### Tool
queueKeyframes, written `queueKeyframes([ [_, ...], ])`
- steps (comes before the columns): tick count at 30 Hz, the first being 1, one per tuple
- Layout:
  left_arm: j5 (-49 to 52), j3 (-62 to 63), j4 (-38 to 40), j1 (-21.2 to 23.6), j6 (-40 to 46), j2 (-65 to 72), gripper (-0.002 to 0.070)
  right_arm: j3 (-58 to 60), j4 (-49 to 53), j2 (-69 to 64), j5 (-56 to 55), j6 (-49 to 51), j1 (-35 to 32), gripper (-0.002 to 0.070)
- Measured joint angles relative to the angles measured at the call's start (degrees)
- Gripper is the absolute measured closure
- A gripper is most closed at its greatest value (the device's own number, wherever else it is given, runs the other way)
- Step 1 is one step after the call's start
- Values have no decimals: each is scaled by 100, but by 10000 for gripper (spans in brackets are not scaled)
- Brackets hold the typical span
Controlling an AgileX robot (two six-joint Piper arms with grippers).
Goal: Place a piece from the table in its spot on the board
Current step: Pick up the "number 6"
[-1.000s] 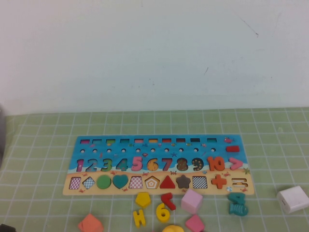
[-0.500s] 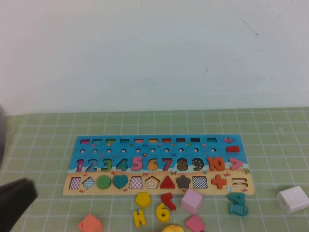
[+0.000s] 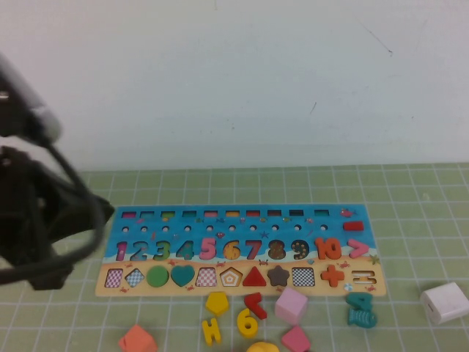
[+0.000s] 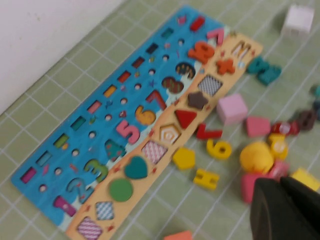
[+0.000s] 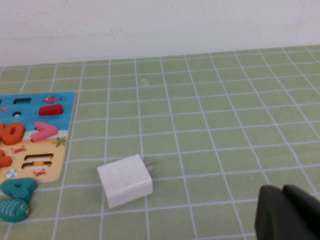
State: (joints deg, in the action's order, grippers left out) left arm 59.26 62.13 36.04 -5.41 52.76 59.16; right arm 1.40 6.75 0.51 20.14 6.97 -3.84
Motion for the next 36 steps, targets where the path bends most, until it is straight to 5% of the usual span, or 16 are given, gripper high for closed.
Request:
queueKeyframes([
  [7,-115,491,-1363,-1148,-427,1031,676,0,0,0,0,0,0,678],
  [13,-616,490,-1691,-1853,-721,1833,676,0,0,0,0,0,0,678],
  [29,-1310,490,-2235,-2838,-1253,3544,671,0,0,0,0,0,0,678],
  [32,-1536,490,-2508,-3006,-1253,3847,612,0,0,0,0,0,0,678],
  [36,-1720,501,-2607,-3148,-1462,4264,410,0,0,0,0,0,0,678],
])
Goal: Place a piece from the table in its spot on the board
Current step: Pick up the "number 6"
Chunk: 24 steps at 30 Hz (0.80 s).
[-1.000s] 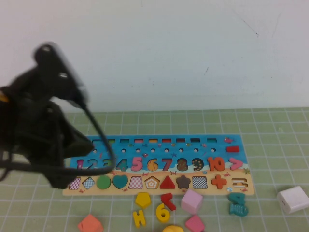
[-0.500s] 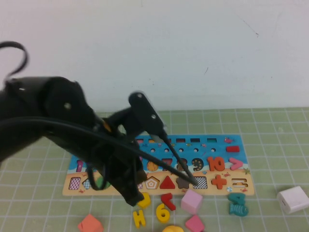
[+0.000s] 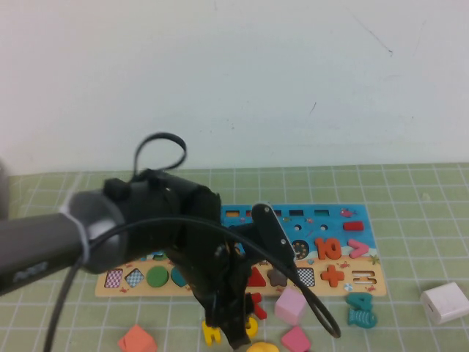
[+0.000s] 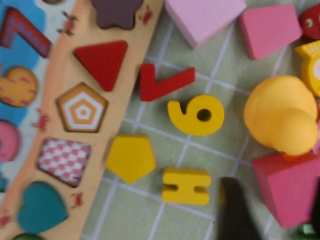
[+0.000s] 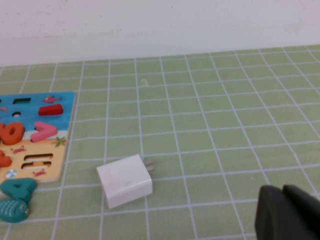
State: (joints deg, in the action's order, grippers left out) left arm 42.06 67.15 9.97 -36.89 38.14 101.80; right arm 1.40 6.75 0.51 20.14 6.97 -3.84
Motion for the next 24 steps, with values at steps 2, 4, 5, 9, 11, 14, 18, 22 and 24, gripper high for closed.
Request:
queueKeyframes([
  [2,-88,0,-41,-23,-104,182,302,0,0,0,0,0,0,678],
  [4,-203,0,-101,-34,-145,353,223,0,0,0,0,0,0,678],
  [5,-269,0,-161,-34,-179,437,204,0,0,0,0,0,0,678],
  [9,-538,0,-345,-34,-214,667,178,0,0,0,0,0,0,678],
  [11,-675,0,-405,-34,-214,711,174,0,0,0,0,0,0,678],
  [14,-941,0,-414,-34,-270,739,171,0,0,0,0,0,0,678],
  [18,-1200,27,-418,-34,-360,744,171,0,0,0,0,0,0,678],
  [22,-1268,42,-418,-34,-382,796,171,0,0,0,0,0,0,678],
  [24,-1268,42,-418,-36,-406,885,171,0,0,0,5,0,0,678],
])
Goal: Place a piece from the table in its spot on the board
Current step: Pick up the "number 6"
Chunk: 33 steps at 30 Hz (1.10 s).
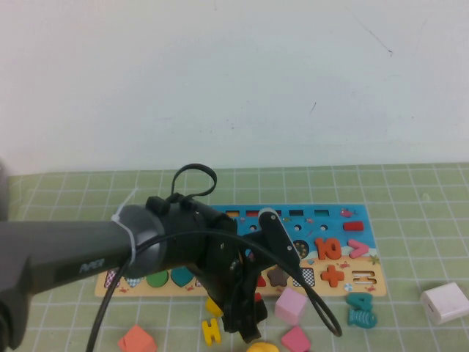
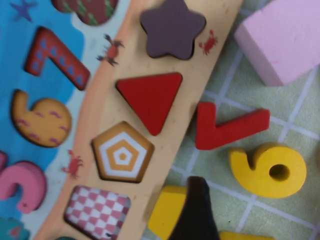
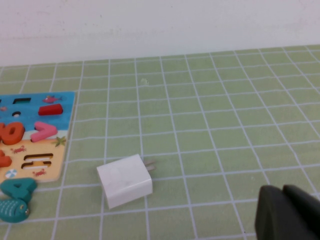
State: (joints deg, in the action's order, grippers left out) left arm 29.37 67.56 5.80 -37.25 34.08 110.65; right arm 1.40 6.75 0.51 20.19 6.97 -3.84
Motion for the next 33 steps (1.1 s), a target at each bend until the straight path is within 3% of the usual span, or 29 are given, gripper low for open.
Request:
queueKeyframes([
  [33,-270,14,11,-10,19,764,165,0,0,0,0,0,0,678],
])
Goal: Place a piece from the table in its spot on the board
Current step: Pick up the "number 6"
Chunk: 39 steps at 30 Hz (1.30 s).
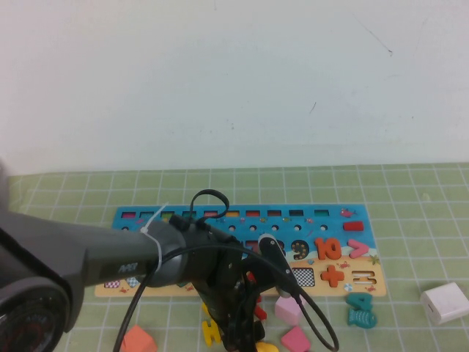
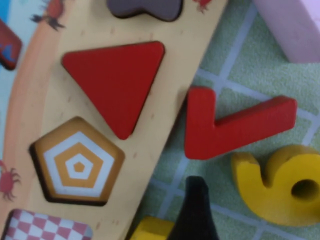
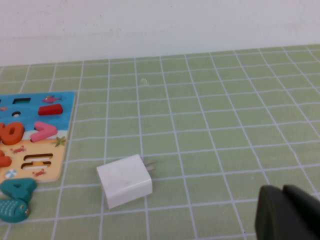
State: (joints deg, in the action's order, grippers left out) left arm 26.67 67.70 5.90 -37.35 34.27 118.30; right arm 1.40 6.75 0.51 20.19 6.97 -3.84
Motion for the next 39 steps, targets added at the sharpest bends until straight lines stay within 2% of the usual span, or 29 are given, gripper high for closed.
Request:
queueKeyframes([
  [5,37,28,0,0,22,1,206,0,0,0,0,0,0,678],
  [10,98,279,-34,0,22,9,352,0,0,0,0,0,0,678],
  [15,433,840,-61,0,22,9,454,0,0,0,0,0,0,678],
  [22,1686,1549,-176,0,-22,9,477,0,0,0,0,0,0,678],
  [25,1969,1600,-189,0,-322,9,474,0,0,0,0,0,0,678],
  [27,2122,1600,-201,0,-600,9,446,0,0,0,0,0,0,678],
  [29,2218,1600,-212,0,-1023,13,384,0,0,0,0,0,0,678],
  [31,2293,1600,-221,0,-1517,22,286,0,0,0,0,0,0,678],
  [34,2357,1600,-221,0,-2219,22,179,0,0,0,0,0,0,678],
  [36,2357,1608,-236,0,-2634,22,158,0,0,0,0,0,0,678],
  [39,2379,1608,-247,0,-3161,22,165,0,0,0,0,0,0,678],
])
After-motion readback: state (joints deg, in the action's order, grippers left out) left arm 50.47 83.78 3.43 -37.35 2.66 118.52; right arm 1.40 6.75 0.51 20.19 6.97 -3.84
